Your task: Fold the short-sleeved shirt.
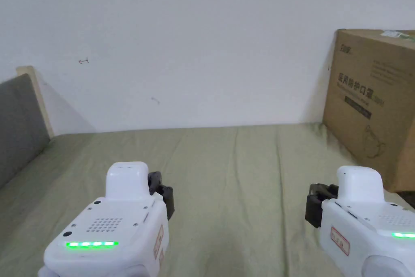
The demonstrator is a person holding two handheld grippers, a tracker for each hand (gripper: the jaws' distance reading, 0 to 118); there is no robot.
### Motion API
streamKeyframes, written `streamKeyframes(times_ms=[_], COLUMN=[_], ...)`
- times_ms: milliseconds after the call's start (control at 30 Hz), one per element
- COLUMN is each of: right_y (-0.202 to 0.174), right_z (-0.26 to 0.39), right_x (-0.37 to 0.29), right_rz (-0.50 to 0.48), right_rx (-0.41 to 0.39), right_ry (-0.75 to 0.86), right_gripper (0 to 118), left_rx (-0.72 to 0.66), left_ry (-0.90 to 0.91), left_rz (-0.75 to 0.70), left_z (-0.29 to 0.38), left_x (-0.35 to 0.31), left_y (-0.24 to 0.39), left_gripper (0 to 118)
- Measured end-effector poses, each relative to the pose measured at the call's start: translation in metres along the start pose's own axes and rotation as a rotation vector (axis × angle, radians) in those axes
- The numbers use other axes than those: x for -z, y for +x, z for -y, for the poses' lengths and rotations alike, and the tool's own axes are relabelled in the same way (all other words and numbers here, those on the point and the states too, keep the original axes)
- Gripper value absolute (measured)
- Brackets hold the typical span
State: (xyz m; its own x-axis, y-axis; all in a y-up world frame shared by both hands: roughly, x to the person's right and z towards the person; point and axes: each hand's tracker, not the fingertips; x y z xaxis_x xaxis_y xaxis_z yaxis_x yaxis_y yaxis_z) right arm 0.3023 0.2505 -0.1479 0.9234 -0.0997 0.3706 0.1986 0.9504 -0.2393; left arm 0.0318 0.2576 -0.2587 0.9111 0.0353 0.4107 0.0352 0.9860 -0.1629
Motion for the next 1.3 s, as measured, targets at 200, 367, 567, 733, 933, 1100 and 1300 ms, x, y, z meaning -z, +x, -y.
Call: streamKeyframes(times_ms=[200,367,567,733,933,1100,1300], right_y=[-0.018,-0.029,-0.04,-0.048,-0.054,-0.053,-0.049], right_z=[-0.034,-0.05,-0.059,-0.065,-0.061,-0.063,-0.066], right_x=[-0.011,-0.016,-0.022,-0.027,-0.031,-0.032,-0.035], right_rz=[-0.03,-0.033,0.0,0.023,0.05,0.036,0.043], right_rx=[-0.013,-0.031,-0.054,-0.104,-0.169,-0.146,-0.132], right_ry=[0.103,0.176,0.238,0.269,0.304,0.293,0.299], right_gripper=[5,34,85,112,118,118,118], left_rx=[0.05,0.051,0.051,0.06,0.109,0.085,0.073], left_ry=[0.124,0.22,0.261,0.281,0.272,0.274,0.262], left_rz=[-0.032,-0.057,-0.058,-0.086,-0.15,-0.14,-0.132], left_z=[-0.039,-0.062,-0.075,-0.075,-0.067,-0.064,-0.063], left_x=[-0.016,-0.026,-0.031,-0.033,-0.032,-0.036,-0.038], left_y=[-0.01,-0.014,-0.016,-0.015,-0.008,-0.009,-0.011], left_gripper=[2,27,93,113,113,113,113])
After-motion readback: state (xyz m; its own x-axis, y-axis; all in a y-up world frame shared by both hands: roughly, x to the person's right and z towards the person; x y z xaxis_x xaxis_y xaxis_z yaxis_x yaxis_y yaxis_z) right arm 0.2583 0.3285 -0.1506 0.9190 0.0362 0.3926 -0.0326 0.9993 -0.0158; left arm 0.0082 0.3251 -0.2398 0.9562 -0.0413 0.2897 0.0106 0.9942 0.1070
